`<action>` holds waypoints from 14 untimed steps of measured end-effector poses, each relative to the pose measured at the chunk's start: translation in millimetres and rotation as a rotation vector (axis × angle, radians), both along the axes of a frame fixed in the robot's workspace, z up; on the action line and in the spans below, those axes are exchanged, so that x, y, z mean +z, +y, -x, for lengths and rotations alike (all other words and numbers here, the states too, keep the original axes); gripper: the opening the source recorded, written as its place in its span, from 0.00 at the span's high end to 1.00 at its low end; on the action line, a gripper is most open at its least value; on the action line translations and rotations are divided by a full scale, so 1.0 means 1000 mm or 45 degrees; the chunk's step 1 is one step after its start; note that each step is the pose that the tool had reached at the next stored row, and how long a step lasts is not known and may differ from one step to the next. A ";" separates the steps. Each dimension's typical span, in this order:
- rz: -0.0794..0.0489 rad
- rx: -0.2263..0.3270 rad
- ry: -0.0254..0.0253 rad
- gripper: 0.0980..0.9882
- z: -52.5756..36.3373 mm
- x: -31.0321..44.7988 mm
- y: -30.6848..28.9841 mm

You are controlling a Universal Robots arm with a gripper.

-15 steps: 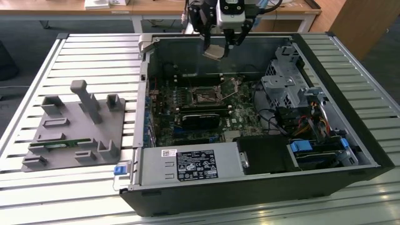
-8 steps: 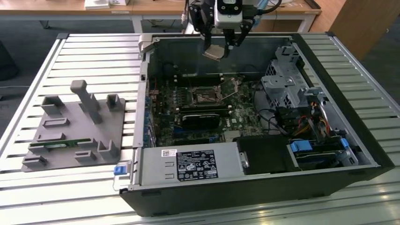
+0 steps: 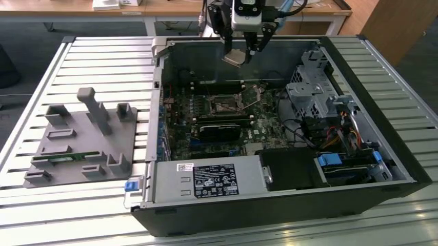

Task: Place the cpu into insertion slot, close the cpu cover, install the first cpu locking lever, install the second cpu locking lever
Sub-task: 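Place the cpu into insertion slot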

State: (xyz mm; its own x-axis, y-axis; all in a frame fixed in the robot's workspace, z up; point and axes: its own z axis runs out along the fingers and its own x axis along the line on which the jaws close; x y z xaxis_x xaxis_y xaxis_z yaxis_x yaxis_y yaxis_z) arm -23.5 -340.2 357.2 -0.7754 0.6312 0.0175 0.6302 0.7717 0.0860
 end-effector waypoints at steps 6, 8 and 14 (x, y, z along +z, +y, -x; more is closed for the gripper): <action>0.001 -0.073 0.0000 0.51 0.0000 -0.0006 0.0000; 0.002 -0.093 0.0000 0.51 0.0000 -0.0007 0.0000; 0.003 -0.149 0.0000 0.51 0.0000 -0.0009 0.0000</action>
